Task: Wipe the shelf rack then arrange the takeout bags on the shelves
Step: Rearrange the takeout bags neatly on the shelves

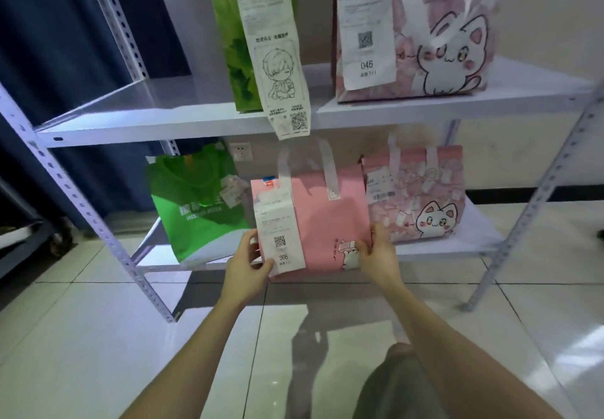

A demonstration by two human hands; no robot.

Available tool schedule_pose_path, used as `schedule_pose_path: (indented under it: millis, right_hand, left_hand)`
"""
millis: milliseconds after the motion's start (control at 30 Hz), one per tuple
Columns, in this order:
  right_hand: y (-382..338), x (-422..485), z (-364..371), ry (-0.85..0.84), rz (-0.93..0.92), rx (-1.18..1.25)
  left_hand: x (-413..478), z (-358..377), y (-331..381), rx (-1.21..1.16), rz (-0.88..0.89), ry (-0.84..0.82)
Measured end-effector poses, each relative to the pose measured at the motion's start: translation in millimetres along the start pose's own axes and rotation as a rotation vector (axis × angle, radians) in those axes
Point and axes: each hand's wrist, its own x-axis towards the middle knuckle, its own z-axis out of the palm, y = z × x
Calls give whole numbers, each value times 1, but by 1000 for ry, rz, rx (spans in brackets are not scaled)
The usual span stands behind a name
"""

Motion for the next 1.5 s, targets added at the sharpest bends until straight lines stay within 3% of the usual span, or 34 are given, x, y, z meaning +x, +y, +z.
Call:
schedule_pose_path:
  millis: [133, 267, 367, 467, 533, 633, 833, 1033, 1133, 1200, 1267, 1367, 1500]
  right_hand:
    - [6, 12, -17, -66, 58, -76]
    - [-10, 27, -30, -168, 103, -198]
    - [-16, 24, -39, -211, 161, -241]
    - [-29, 23, -59, 16, 74, -221]
    - [-52, 31, -82, 262, -82, -153]
    - [-108, 49, -122, 465, -273, -4]
    - [-166, 69, -169, 540, -392, -74]
    - [-182, 94, -200, 745, -384, -78]
    - [-189, 116, -214, 680, -280, -112]
    - [-196, 126, -220, 533, -193, -19]
    - [-203, 133, -224, 416, -148, 69]
    - [-201, 137, -225, 394, -150, 77]
    - [-195, 120, -223, 471, -266, 103]
  left_hand:
    - [27, 21, 12, 154, 25, -21]
    - [54, 21, 25, 319, -65, -117]
    - [56, 14, 36, 395, -119, -16]
    - [45, 9, 56, 380, -5, 191]
    - [42, 12, 82, 349, 180, 244]
    - [51, 23, 132, 374, 407, 264]
    - [57, 40, 167, 487, 298, 113]
    - [55, 49, 230, 194, 667, 155]
    - [67, 59, 284, 116, 767, 198]
    - [82, 64, 314, 79, 667, 172]
    - [99, 64, 336, -3, 457, 96]
    - [123, 55, 353, -59, 249, 84]
    - [124, 46, 348, -30, 326, 166]
